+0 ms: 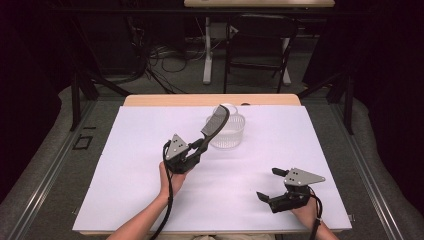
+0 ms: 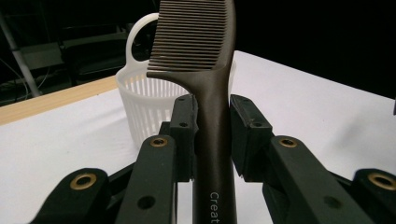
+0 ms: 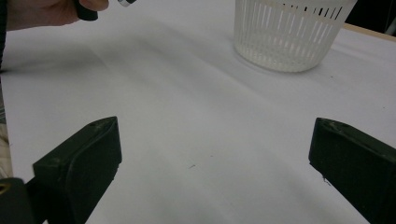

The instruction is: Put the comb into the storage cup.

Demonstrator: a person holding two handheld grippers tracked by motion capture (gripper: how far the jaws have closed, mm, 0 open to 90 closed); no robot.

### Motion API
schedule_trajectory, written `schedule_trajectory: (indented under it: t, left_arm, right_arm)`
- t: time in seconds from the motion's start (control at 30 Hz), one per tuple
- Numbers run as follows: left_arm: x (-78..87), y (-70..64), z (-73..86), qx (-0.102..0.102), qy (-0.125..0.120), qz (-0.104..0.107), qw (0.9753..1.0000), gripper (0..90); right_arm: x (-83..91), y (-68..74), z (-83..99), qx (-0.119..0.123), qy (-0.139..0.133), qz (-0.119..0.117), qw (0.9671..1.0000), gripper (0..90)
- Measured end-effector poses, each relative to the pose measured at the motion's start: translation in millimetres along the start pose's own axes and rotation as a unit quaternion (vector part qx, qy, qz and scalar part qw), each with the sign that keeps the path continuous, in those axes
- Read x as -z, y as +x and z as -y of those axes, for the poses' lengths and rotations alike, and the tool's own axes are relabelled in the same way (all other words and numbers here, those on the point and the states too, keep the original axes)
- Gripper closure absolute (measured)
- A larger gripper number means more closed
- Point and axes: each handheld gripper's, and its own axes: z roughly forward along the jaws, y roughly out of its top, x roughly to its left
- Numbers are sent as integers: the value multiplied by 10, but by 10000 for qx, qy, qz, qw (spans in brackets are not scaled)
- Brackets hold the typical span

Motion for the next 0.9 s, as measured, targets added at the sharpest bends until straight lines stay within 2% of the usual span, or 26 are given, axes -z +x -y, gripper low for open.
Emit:
schedule_trajectory:
  t: [0.2,0.37,0.53,0.8,0.9]
  left_arm:
    - [-31,-61,10,-118,-29,58,9999,724]
    - [-56,-118,42,-223,48,136,9996,724]
    - [-56,-148,46,-291,42,166,9994,724]
    - [-39,-204,36,-404,19,236,9989,724]
    - [-38,-219,41,-420,-19,241,9988,724]
  right_arm:
    - [-119,-15,-82,-44,-4,-78,10000,20]
    - [-233,-31,-172,-7,-18,-63,10000,23]
    - [-258,-24,-287,2,-186,-117,9998,22]
    - [-332,-126,-465,-305,-500,-297,9978,30]
    - [-379,-132,-534,-260,-613,-287,9974,46]
